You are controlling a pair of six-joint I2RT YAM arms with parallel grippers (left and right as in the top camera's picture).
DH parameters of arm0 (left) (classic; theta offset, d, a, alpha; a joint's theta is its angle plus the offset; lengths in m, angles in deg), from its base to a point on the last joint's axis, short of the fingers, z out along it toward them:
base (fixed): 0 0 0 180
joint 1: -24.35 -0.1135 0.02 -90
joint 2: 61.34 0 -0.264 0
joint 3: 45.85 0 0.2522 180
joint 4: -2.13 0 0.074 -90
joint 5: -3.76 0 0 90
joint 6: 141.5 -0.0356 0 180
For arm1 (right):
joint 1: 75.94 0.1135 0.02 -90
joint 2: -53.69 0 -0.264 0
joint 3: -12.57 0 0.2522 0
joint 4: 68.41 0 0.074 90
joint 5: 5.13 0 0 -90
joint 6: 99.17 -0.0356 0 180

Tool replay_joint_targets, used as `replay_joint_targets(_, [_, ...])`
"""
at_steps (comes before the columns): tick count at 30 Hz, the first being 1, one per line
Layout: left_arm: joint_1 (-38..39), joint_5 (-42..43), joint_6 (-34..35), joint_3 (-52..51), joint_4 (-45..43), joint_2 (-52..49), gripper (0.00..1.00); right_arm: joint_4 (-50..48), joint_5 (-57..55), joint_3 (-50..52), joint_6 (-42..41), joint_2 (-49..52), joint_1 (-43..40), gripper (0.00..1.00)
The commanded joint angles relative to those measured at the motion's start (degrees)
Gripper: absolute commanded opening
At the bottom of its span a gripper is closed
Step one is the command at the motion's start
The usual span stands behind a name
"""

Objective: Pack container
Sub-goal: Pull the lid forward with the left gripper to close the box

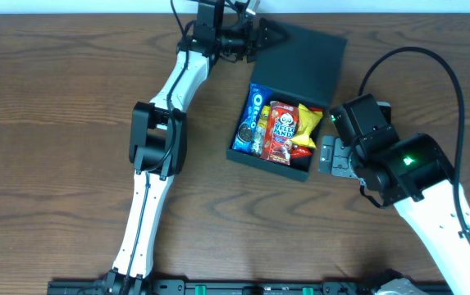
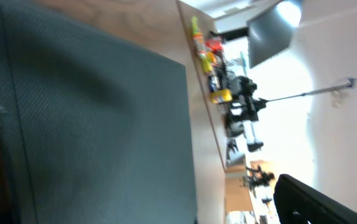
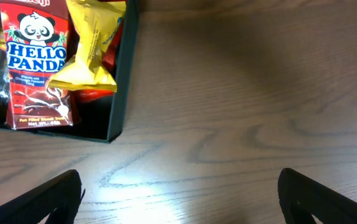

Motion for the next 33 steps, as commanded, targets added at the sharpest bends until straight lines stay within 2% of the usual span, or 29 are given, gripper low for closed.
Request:
replay_joint_targets(1, [-1.4, 6.0, 1.7, 1.4, -1.4, -0.3, 0.96, -0.1, -1.0, 0.0, -0.5, -0.1, -0.2, 0.99])
replay_joint_targets(6, [-2.9, 10.7, 1.4, 1.5, -2.7, 0.9, 0.96, -0.5, -1.0, 0.0, -0.5, -0.1, -0.2, 0.99])
replay_joint_targets(13, [-2.6, 18.3, 2.2, 1.5, -9.9, 4.7, 0.96, -1.2, -1.0, 0.0, -0.5, -0.1, -0.2, 0.99])
replay_joint_targets(15, [-2.1, 18.3, 4.2, 1.5, -11.1, 4.8, 0.96, -1.2, -1.0, 0.0, -0.5, -0.1, -0.2, 0.99])
replay_joint_targets(25, [-0.3, 18.3, 4.0, 1.5, -13.1, 9.4, 0.96, -1.2, -2.2, 0.0, -0.5, -0.1, -0.2, 0.99])
replay_joint_targets(33, [-1.1, 18.3, 6.4, 1.5, -10.7, 11.0, 0.96, -2.2, -2.3, 0.0, -0.5, -0.1, -0.2, 0.99])
